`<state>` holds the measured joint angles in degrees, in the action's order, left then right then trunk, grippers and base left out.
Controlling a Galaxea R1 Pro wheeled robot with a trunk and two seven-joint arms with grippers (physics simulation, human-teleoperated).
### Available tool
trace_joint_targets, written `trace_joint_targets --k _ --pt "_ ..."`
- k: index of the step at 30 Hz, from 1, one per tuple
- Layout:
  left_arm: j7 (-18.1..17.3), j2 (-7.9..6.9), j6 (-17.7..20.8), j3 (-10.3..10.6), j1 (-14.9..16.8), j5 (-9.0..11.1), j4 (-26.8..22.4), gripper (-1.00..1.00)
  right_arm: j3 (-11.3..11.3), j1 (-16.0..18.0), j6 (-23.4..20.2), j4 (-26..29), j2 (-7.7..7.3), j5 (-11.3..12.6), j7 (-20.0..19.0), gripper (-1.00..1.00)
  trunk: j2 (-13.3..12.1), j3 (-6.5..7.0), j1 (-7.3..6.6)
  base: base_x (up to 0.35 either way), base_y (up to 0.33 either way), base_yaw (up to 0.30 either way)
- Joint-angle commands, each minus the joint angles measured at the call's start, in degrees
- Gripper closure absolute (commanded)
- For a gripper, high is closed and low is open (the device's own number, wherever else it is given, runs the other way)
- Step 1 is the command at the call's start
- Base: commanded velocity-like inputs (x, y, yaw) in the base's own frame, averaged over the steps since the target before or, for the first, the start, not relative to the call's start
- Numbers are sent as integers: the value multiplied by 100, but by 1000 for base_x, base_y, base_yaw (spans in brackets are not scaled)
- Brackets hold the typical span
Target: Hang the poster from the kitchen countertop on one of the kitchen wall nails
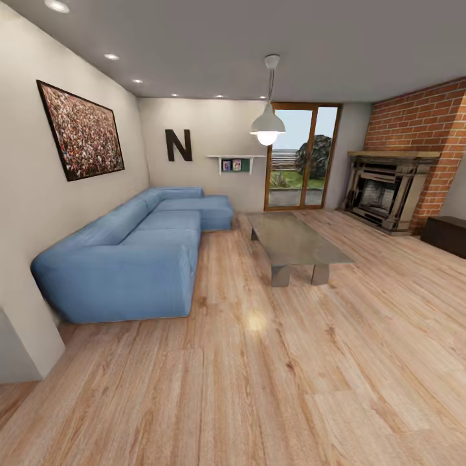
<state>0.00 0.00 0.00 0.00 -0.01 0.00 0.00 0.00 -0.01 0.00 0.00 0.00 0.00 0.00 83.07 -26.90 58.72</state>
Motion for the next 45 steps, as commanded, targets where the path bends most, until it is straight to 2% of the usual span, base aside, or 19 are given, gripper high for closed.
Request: trace_joint_targets --k 1,5,24,25,31,35,36,41,45 --pt "0 0 0 0 1 0 0 -100 0 1 0 0 0 0 0 -100 1 -3 0 0 0 0" --pt "3 109 -33 27 -67 -8 -97 -100 62 42 -29 -19 -38 -17 4 -100 1 -3 0 0 0 0" --pt "3 109 -33 27 -67 -8 -97 -100 62 42 -29 -19 -38 -17 4 -100 1 -3 0 0 0 0" --pt "-5 142 -40 21 -89 -10 -131 -100 54 76 -22 -9 -71 -22 6 -100 1 -3 0 0 0 0" --pt "-33 28 14 -17 -136 -16 -322 -100 12 274 14 188 -264 -12 25 -100 1 -3 0 0 0 0" --pt "-35 2 1 -26 -145 -23 -450 -100 3 406 77 319 -393 -14 33 -100 1 -3 0 0 0 0" --pt "-35 -2 -11 -32 -146 -21 -4373 -100 2 846 165 2865 -629 -15 33 -100 1 -3 0 0 0 0" --pt "-38 -7 -32 -60 -148 -15 -4451 -100 1 846 580 2897 -664 -12 39 -100 1 -3 0 0 0 0" --pt "-38 -8 -14 -71 -148 -11 -4467 -100 0 827 752 2691 -673 -10 42 -100 1 -3 0 0 0 0"
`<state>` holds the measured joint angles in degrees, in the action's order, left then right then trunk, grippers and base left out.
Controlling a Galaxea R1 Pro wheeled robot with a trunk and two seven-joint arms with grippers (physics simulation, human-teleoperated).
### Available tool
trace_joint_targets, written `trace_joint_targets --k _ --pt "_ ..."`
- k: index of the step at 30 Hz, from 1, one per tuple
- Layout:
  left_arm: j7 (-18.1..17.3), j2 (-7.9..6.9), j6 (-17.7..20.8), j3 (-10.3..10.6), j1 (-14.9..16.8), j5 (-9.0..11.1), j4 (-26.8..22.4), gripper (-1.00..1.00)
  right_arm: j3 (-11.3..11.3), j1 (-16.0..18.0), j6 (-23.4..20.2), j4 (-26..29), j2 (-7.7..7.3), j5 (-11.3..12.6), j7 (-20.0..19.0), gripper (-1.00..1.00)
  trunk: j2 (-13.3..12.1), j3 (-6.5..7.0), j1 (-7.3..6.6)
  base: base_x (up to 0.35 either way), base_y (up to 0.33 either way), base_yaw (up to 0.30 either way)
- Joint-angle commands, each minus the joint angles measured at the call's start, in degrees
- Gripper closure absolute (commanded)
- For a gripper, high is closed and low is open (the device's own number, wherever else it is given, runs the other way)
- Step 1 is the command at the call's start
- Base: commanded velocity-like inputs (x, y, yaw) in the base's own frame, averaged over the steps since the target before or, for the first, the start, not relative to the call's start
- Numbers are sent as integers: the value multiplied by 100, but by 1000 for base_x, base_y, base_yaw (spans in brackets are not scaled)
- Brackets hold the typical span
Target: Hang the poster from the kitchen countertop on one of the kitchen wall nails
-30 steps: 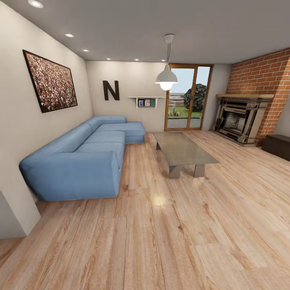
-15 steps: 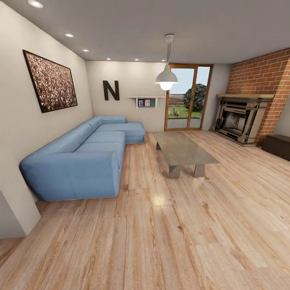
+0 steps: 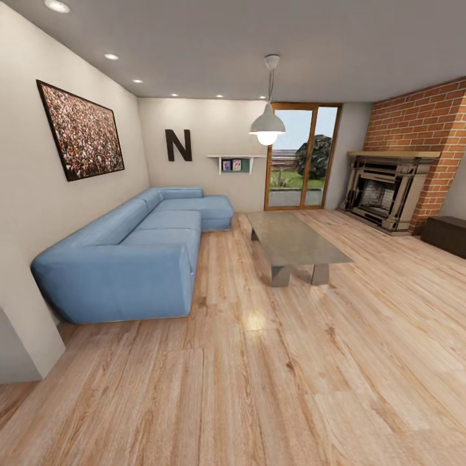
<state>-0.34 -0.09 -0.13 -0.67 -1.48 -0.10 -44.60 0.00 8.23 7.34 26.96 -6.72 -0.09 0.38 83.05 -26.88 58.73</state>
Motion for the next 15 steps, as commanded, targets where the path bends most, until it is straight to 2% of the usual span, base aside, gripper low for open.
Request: trace_joint_targets --k 1,11,15 --pt "-3 0 2 -4 -2 -1 -8 -100 0 1 37 -48 -1 -1 4 -100 3 -5 0 0 0 0" --pt "-6 0 17 -4 -2 1 -2 -100 0 -5 126 -211 -4 0 5 -100 3 -4 0 0 0 -3" --pt "-9 3 8 -4 -2 8 151 -100 0 -6 134 -223 -4 0 6 -100 3 5 0 0 0 -134"
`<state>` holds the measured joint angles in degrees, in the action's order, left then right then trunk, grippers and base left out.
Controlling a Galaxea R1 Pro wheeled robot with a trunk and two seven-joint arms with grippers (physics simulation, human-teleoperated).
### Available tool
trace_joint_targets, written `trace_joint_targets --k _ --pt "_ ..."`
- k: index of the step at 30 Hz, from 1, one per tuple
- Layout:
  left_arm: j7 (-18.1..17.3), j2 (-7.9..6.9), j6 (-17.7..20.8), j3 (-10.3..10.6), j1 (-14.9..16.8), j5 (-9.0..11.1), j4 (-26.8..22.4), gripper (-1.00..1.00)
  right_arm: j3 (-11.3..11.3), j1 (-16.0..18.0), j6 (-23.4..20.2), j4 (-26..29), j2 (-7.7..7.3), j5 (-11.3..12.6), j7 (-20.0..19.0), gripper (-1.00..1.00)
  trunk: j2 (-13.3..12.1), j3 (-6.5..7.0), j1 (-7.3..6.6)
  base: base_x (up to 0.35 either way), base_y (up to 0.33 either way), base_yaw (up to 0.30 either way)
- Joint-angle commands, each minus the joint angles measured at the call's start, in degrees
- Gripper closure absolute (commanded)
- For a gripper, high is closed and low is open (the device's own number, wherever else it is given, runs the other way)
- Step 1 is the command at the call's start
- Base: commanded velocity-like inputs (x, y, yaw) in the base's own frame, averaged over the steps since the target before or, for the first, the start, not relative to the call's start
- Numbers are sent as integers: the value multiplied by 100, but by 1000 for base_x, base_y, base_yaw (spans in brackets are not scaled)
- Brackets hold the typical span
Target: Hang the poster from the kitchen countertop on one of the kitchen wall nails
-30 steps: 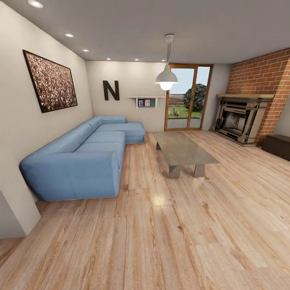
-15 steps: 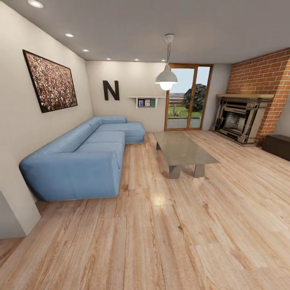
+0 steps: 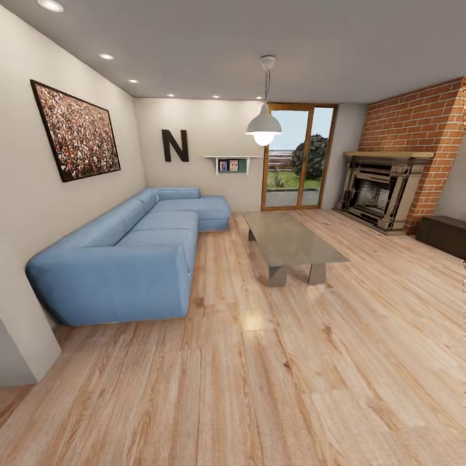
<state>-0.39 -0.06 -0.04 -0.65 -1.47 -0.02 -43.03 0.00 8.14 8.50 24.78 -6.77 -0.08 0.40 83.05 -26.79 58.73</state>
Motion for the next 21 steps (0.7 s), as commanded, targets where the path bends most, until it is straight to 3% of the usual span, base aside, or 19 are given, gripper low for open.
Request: trace_joint_targets --k 1,21 --pt "-4 2 -1 -5 -2 0 6 -100 0 4 19 -6 0 -1 4 -100 3 -1 0 0 0 -206" --pt "-5 6 -22 -5 -2 2 66 -100 0 -5 21 -12 0 -1 4 -100 3 76 0 0 0 -239"
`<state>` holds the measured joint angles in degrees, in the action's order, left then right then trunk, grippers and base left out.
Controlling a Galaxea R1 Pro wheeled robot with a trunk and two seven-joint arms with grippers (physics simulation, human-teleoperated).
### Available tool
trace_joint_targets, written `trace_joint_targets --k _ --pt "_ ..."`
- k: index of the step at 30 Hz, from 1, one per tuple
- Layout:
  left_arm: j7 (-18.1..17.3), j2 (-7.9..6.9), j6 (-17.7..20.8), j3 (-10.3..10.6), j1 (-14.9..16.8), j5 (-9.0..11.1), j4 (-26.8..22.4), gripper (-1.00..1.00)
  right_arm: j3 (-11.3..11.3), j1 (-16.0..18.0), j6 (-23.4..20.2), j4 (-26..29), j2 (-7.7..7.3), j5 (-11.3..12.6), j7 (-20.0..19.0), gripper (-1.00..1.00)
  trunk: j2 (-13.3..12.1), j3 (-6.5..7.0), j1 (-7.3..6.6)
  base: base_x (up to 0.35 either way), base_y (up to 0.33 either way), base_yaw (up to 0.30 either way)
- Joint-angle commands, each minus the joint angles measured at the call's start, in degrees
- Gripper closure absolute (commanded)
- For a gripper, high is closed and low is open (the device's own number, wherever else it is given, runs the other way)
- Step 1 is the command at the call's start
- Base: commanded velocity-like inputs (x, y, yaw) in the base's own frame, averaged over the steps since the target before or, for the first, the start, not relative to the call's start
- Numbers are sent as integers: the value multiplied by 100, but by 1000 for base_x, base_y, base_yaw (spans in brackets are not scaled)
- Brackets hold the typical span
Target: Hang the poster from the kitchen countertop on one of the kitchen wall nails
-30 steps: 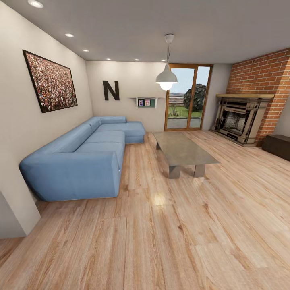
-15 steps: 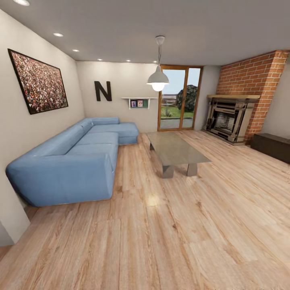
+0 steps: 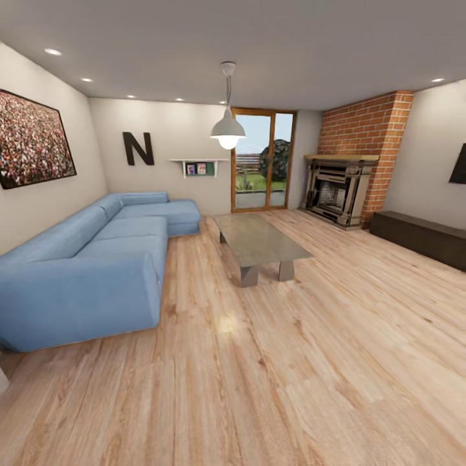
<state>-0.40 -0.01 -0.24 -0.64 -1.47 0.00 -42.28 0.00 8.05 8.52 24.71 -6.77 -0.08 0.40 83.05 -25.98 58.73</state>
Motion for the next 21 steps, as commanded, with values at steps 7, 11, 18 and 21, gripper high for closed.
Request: trace_joint_targets --k 7,11,18,21 --pt "-4 1 -3 -5 -3 0 -6 -100 0 4 19 -2 0 -1 4 -100 3 19 0 0 0 -209" --pt "-4 1 -3 1 -3 0 -5 -100 0 4 18 -9 -20 -8 11 -100 3 22 0 0 0 -41" --pt "-4 1 -2 3 -3 0 0 -100 6 4 3 -10 -94 -4 5 -100 3 25 0 0 0 -61" --pt "-4 1 -10 4 -3 -2 1 -100 3 4 1 -10 -96 -3 4 -100 3 34 0 0 0 -257"
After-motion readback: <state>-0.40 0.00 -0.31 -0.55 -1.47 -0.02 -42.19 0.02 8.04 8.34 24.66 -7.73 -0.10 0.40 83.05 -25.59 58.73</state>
